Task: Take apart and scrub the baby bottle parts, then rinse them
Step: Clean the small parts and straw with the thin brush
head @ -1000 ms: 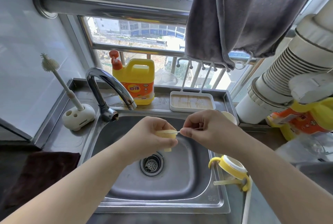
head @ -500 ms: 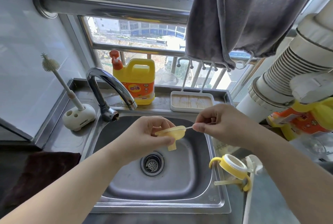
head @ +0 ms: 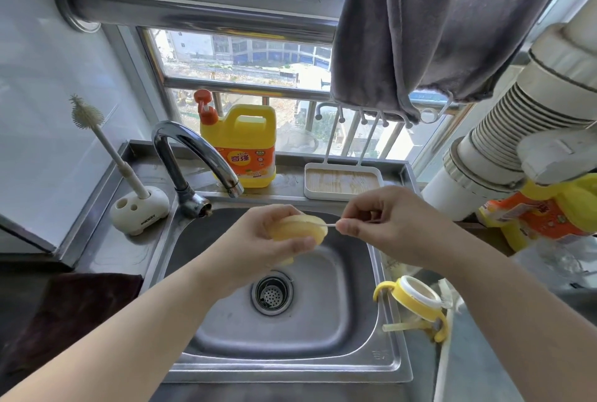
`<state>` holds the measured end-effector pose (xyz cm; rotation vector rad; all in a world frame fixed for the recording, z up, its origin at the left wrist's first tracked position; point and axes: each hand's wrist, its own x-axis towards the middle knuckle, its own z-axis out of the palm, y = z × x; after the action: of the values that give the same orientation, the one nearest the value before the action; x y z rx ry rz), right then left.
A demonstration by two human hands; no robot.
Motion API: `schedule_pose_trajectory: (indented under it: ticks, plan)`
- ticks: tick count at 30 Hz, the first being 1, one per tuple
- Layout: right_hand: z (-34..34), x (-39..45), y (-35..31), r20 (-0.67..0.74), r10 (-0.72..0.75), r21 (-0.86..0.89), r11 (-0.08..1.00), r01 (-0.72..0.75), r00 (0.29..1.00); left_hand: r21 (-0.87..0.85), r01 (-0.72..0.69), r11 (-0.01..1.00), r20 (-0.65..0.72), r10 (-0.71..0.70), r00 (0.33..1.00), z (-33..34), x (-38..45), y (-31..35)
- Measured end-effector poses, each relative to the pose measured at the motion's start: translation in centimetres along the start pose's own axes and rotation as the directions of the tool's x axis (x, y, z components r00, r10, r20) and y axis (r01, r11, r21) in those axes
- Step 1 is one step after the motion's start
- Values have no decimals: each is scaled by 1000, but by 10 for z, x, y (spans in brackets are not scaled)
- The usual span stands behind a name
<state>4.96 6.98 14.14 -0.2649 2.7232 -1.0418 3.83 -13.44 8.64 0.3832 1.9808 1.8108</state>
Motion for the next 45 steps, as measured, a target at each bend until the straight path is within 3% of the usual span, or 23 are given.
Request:
schedule_pose_trajectory:
  ticks: [4,7,11,17,23,33,38,45]
  plan:
    - [-1,-3,6,-19,35,-36,999,-36,999,113,-26,993,22,24,999,-1,1,-2]
    - [5,2,1,-56,-11,-45,999,9,998,214,-48,976,-34,56,998,6,3,-1]
    - [-4,1,9,-36,34,-20,999,-35,999,132,-47,990,-72,57,996,4,3,-1]
    - [3,1,4,-16,-5,48,999,6,1000,61,-110,992,-15,112,994,9,1,3]
    - [-1,-4,11,36,53,74,996,-56,998,-14,-98,995,39,99,994,3,1,4]
    - [6,1,1,5,-11,25,1000,11,1000,298,-99,949,25,96,995,4,7,2]
    - [-4,1,11,-24,50,-48,998,-51,998,302,-81,950,-32,95,995,1,6,3]
    - [-3,3,10,-5,41,3,999,-41,999,221,-155,963,21,154,988,-2,7,0]
